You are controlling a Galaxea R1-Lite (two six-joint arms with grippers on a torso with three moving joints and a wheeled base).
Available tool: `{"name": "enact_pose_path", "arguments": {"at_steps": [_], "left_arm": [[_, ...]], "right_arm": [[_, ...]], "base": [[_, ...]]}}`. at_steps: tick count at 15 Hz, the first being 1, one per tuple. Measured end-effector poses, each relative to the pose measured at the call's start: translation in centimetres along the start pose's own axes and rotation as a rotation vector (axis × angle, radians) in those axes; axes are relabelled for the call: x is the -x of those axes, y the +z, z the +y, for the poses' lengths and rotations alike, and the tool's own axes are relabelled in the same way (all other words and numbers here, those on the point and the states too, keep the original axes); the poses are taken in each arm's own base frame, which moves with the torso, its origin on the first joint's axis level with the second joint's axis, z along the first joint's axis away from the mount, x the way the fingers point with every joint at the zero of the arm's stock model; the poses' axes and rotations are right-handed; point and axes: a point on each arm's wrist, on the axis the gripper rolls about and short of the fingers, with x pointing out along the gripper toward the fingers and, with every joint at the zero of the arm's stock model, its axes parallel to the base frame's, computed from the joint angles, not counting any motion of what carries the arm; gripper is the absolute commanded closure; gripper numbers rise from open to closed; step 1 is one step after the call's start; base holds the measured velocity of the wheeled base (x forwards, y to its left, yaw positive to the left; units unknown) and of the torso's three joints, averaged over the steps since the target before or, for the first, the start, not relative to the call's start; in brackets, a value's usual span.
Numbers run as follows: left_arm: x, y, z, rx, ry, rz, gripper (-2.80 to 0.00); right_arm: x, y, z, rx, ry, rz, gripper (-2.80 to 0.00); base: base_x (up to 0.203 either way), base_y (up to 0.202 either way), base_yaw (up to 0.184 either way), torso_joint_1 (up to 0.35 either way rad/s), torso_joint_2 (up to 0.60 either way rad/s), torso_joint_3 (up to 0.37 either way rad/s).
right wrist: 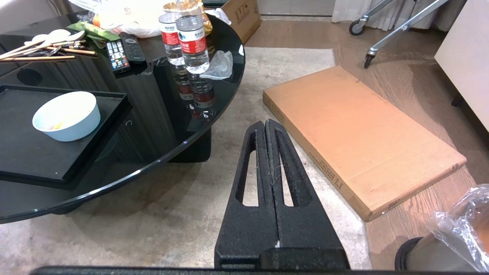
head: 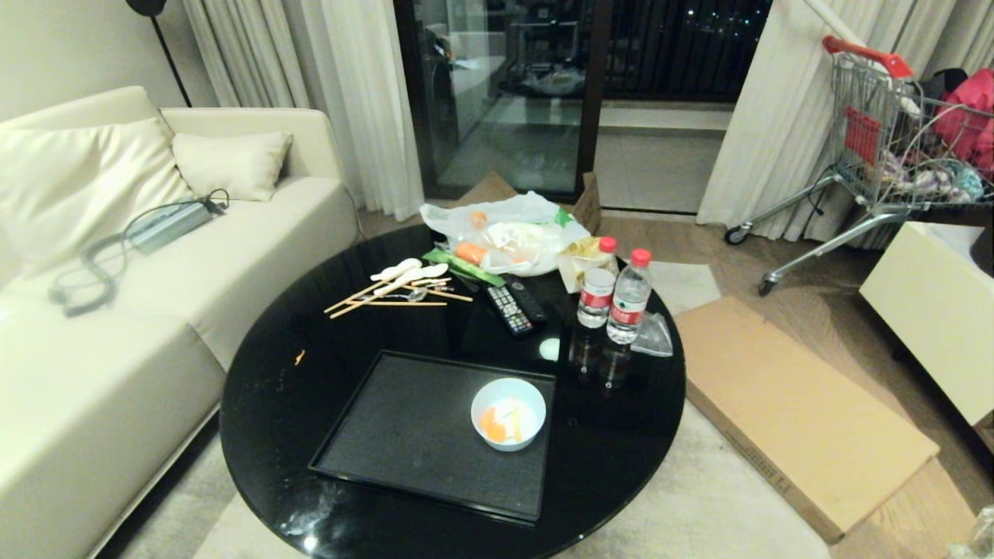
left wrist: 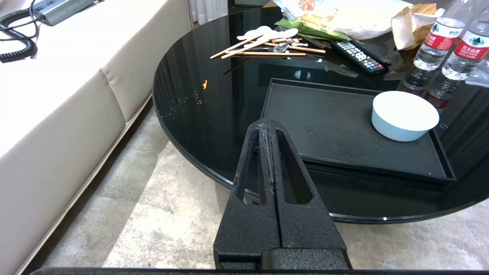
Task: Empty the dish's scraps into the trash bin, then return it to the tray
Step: Pick up the bowl with leftover food
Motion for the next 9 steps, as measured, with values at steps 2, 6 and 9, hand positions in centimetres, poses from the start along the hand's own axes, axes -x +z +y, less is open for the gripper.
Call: {"name": "enact_pose_path", "arguments": {"at_steps": [2,6,9], "left_arm": [[0.00,0.00,0.00,0.000,0.000,0.000,0.00],[0.00,0.00,0.00,0.000,0.000,0.000,0.00],[0.00,0.00,0.00,0.000,0.000,0.000,0.00]], "right_arm": [[0.00,0.00,0.00,0.001,0.000,0.000,0.00],[0.00,-0.02,0.00,0.006,-0.001,0.001,0.00],[0.00,0.00,0.00,0.006,-0.001,0.001,0.00]], "base": [[0.000,0.000,0.000,0.000,0.00,0.000],[0.000,0.000,0.000,0.000,0.00,0.000],[0.000,0.000,0.000,0.000,0.00,0.000]]}}
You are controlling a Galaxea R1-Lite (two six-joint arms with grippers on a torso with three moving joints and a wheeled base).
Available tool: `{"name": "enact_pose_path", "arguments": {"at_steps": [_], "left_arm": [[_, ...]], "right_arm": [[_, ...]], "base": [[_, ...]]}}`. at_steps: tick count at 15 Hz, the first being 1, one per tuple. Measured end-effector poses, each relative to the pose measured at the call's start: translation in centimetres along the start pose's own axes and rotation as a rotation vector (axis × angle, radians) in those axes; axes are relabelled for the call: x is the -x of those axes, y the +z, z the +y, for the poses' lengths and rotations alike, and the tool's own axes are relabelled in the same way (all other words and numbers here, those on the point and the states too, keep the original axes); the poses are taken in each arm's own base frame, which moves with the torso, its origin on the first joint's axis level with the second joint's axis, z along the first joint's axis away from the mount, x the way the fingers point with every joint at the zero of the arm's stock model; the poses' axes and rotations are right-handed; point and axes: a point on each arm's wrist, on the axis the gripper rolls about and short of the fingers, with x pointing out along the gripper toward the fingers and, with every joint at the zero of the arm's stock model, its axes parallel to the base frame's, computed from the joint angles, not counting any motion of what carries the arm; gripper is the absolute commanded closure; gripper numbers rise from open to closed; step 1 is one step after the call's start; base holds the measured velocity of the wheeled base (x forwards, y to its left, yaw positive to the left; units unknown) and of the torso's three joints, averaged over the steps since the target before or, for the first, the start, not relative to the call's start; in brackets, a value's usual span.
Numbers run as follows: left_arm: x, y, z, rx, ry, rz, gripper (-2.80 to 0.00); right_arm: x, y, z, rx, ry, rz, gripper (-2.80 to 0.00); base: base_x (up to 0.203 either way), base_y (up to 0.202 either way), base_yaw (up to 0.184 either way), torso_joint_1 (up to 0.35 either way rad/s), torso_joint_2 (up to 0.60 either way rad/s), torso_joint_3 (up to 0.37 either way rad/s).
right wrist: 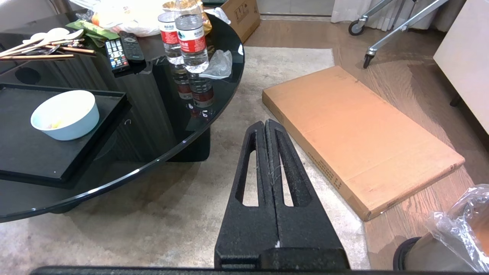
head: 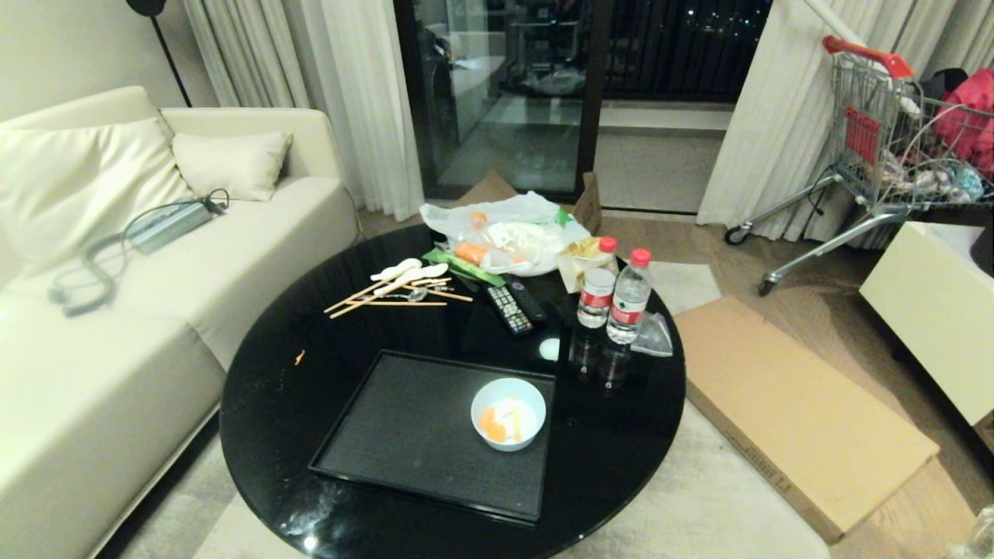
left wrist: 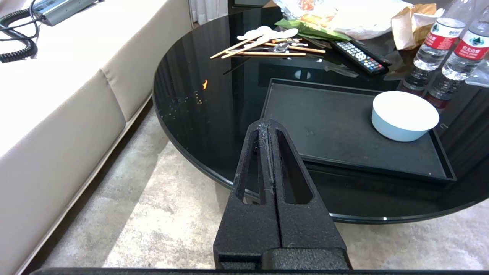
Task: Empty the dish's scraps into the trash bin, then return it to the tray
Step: Pick up the bowl with leftover food
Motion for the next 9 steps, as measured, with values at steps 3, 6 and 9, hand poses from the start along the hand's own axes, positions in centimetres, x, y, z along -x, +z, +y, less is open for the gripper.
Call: {"name": "enact_pose_path", "arguments": {"at_steps": [3,6,9], "left_arm": [[0.00,0.00,0.00,0.000,0.000,0.000,0.00],[0.00,0.00,0.00,0.000,0.000,0.000,0.00],[0.00,0.00,0.00,0.000,0.000,0.000,0.00]], "right_arm": [[0.00,-0.01,0.00,0.000,0.000,0.000,0.00],[0.00,0.05,0.01,0.033,0.003,-0.005,0.00],[0.02,0.15,0.06,0.108,0.027,-0.012,0.00]], "base": [[0.000,0.000,0.000,0.000,0.00,0.000],[0.000,0.000,0.000,0.000,0.00,0.000],[0.000,0.000,0.000,0.000,0.00,0.000]]}}
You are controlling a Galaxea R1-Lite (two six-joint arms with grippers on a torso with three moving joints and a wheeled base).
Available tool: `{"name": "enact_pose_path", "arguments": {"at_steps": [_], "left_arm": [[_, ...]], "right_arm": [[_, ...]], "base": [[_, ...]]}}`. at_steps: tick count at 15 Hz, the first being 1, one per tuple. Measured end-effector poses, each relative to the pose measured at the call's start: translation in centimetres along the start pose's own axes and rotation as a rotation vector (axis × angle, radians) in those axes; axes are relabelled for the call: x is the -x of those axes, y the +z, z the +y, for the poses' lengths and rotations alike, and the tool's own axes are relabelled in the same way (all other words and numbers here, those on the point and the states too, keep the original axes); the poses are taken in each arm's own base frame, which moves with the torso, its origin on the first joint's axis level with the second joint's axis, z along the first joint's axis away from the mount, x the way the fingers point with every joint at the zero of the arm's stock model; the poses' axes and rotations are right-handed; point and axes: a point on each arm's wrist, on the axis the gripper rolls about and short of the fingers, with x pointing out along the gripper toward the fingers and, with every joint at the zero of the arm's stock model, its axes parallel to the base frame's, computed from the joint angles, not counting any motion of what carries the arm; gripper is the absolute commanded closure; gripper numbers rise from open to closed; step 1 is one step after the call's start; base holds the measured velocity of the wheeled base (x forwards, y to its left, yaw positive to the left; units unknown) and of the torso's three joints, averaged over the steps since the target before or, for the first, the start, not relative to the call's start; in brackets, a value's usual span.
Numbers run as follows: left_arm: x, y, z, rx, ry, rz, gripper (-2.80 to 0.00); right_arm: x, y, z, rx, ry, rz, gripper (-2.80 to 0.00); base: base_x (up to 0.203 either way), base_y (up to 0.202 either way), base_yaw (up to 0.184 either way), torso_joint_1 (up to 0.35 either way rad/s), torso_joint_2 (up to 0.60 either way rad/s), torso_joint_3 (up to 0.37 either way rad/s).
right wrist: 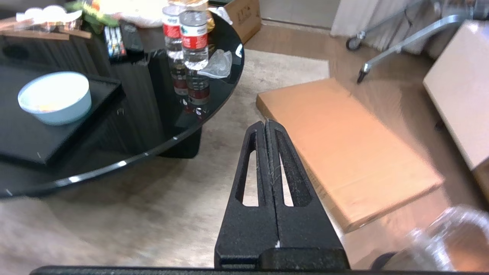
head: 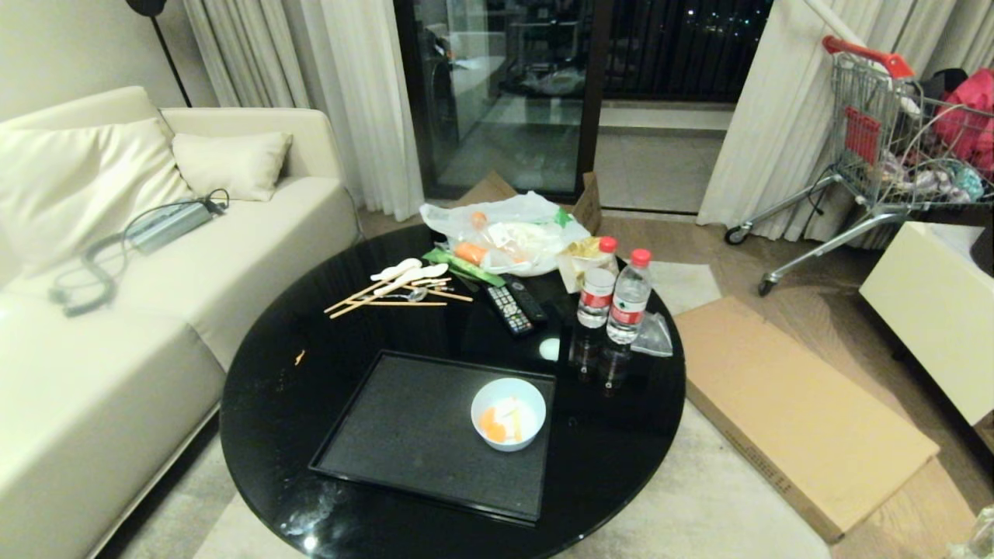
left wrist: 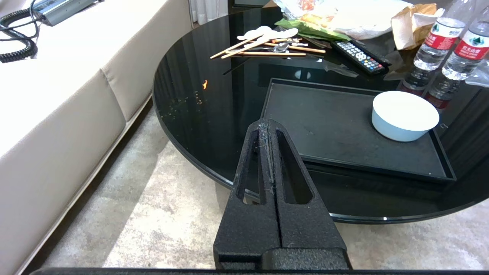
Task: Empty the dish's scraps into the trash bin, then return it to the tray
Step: Pick up the bowl with leftover food
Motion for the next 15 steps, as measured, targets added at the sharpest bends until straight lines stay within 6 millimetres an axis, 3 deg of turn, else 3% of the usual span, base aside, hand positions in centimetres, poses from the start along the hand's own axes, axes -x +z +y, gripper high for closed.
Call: {"name": "enact_pose_path", "arguments": {"at_steps": [3,7,9,12,15], "left_arm": [[0.0,0.0,0.0,0.000,-0.001,0.000,0.00],[0.0,0.0,0.0,0.000,0.000,0.000,0.00],[0.0,0.0,0.0,0.000,0.000,0.000,0.00],[0.0,0.0,0.0,0.000,0.000,0.000,0.00],[0.0,0.0,0.0,0.000,0.000,0.000,0.00]], "right_arm": [[0.2,1.1,0.0,0.033,0.049,-0.028,0.00],[1.0,5.6,0.3,0.061,0.341,-0.102,0.00],[0.5,8.2,0.3,0.070,0.471,-0.096,0.00],[-2.2,11.2,0.3,0.087,0.598,-0.019,0.00],[-6.6,13.5,0.3,0.066,0.731,0.090,0.00]], "base": [[0.000,0.000,0.000,0.000,0.00,0.000],[0.000,0.000,0.000,0.000,0.00,0.000],[0.000,0.000,0.000,0.000,0.00,0.000],[0.000,0.000,0.000,0.000,0.00,0.000],[0.000,0.000,0.000,0.000,0.00,0.000]]}}
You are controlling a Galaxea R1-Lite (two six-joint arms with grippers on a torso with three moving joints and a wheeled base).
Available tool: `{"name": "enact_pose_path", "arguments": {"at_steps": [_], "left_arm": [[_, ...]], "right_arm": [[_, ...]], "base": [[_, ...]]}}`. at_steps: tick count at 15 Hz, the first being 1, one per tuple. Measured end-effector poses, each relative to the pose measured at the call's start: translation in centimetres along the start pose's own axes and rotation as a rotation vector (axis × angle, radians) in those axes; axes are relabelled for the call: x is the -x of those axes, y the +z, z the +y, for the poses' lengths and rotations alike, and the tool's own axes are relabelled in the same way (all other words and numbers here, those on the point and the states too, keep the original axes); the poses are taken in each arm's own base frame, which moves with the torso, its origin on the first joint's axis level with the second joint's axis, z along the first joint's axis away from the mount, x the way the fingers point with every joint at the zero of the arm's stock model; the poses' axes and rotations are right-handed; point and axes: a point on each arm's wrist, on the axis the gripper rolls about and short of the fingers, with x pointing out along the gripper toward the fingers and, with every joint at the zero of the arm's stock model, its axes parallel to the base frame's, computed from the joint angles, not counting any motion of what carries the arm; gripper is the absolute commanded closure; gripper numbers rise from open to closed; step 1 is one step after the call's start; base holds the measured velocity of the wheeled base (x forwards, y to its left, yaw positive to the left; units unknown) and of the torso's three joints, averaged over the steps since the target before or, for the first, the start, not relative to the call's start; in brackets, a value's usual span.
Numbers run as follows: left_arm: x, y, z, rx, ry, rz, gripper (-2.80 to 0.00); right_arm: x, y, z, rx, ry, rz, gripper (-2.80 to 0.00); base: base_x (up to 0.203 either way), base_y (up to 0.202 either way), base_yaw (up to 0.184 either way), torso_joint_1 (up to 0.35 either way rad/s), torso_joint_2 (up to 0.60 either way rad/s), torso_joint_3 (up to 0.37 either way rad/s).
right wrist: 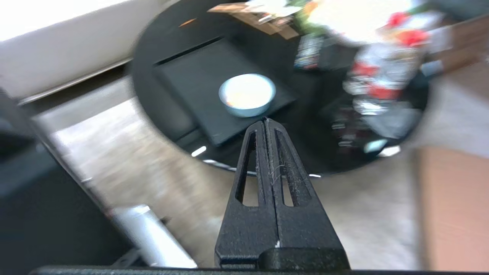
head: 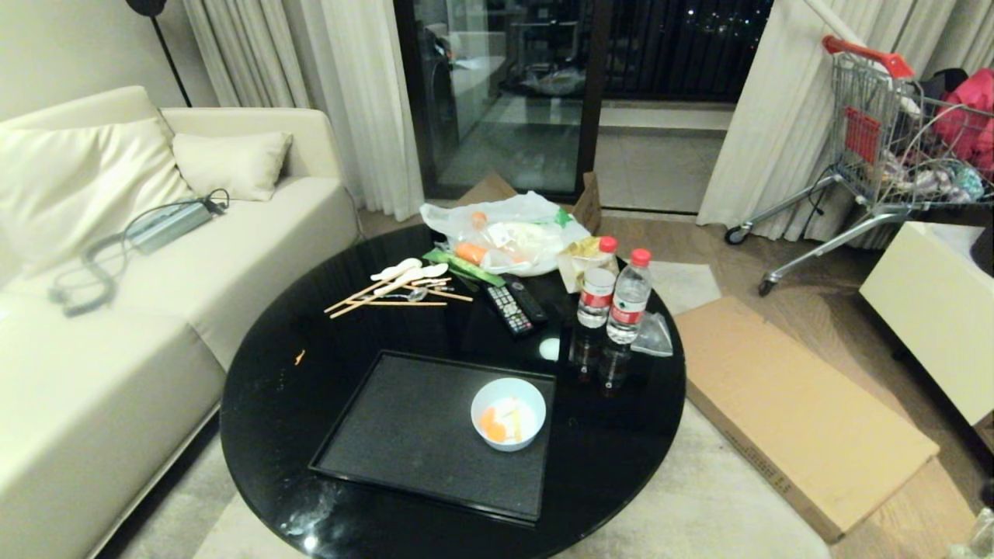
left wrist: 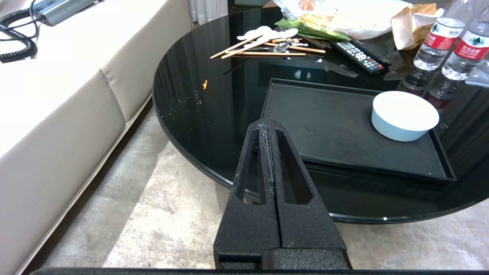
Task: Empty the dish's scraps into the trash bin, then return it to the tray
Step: Pick up the bowl with leftover food
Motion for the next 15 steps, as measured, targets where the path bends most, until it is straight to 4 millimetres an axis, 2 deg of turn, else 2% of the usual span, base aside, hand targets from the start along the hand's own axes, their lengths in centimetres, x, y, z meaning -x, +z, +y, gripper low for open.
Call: {"name": "enact_pose_path", "arguments": {"at_steps": [3,5,7,10,12,15], "left_arm": [[0.0,0.0,0.0,0.000,0.000,0.000,0.00],[0.0,0.0,0.0,0.000,0.000,0.000,0.00],[0.0,0.0,0.0,0.000,0.000,0.000,0.00],[0.0,0.0,0.0,0.000,0.000,0.000,0.00],[0.0,0.0,0.0,0.000,0.000,-0.001,0.00],[0.0,0.0,0.0,0.001,0.000,0.000,0.00]], "right_arm": [[-5.0,2.4,-3.1,-0.030,0.143,0.067,0.00],[-9.4,3.6,-4.6,-0.029,0.206,0.089,0.00],[-14.1,4.8,-5.1,-0.036,0.236,0.082,0.00],[-20.7,6.6,-3.4,-0.140,0.190,0.084,0.00],[-24.6,6.6,-1.9,-0.225,0.101,0.148,0.00],[-29.1,6.5,-0.3,-0.309,-0.028,0.259,0.00]], "base": [[0.000,0.000,0.000,0.000,0.00,0.000],[0.000,0.000,0.000,0.000,0.00,0.000],[0.000,0.000,0.000,0.000,0.00,0.000],[0.000,0.000,0.000,0.009,0.00,0.002],[0.000,0.000,0.000,0.000,0.00,0.000],[0.000,0.000,0.000,0.000,0.00,0.000]]}}
